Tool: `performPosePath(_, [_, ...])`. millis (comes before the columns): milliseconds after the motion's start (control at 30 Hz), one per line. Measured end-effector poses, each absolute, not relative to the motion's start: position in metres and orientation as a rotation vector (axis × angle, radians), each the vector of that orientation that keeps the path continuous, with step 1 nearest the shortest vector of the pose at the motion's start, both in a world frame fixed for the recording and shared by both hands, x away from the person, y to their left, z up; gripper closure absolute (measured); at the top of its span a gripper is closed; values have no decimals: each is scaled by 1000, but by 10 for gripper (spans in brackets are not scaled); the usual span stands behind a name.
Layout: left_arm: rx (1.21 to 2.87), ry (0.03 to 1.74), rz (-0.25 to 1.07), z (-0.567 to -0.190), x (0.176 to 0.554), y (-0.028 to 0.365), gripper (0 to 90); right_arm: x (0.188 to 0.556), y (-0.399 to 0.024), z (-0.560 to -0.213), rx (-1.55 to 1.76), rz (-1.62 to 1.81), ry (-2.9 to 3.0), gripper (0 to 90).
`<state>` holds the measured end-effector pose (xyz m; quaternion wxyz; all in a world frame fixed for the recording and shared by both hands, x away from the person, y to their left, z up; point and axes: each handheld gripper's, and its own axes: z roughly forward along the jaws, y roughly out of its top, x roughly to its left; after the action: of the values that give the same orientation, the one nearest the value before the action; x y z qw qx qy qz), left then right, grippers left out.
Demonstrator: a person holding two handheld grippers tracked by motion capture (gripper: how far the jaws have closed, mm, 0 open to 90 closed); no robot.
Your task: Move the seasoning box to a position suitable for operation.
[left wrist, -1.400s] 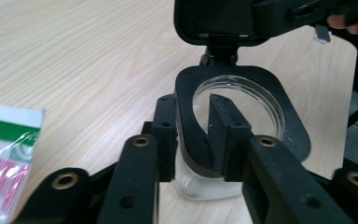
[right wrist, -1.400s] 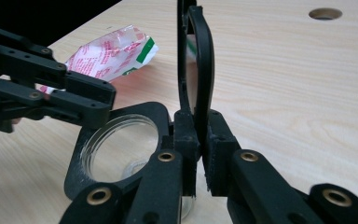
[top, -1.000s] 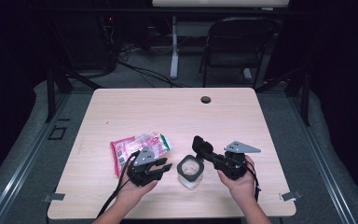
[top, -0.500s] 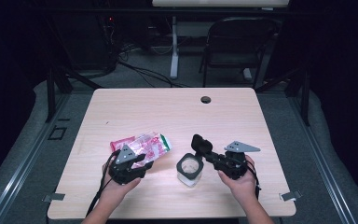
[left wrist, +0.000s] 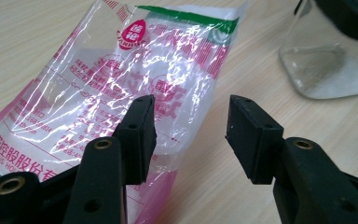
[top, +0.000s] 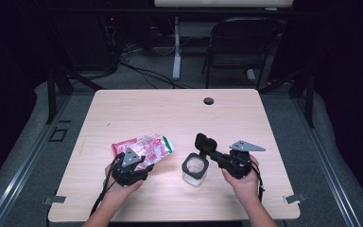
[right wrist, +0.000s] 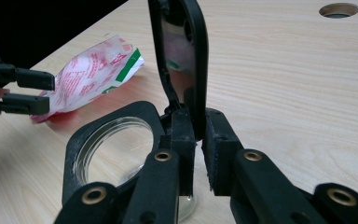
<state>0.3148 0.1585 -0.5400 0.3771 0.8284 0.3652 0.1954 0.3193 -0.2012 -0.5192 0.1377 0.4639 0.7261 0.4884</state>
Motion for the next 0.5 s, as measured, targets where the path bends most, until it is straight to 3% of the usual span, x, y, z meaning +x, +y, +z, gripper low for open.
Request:
performPosePath(33, [2123, 932, 539, -542, 316, 156, 504, 318, -201, -519, 1331, 1426, 2086, 753])
performPosePath(100, [2132, 929, 561, -544, 317, 154, 499, 315, -203, -518, 1321, 1429, 2078, 727])
performPosePath(500, [2203, 872, 642, -551, 323, 132, 496, 300, -214, -520, 1316, 1452, 2034, 640])
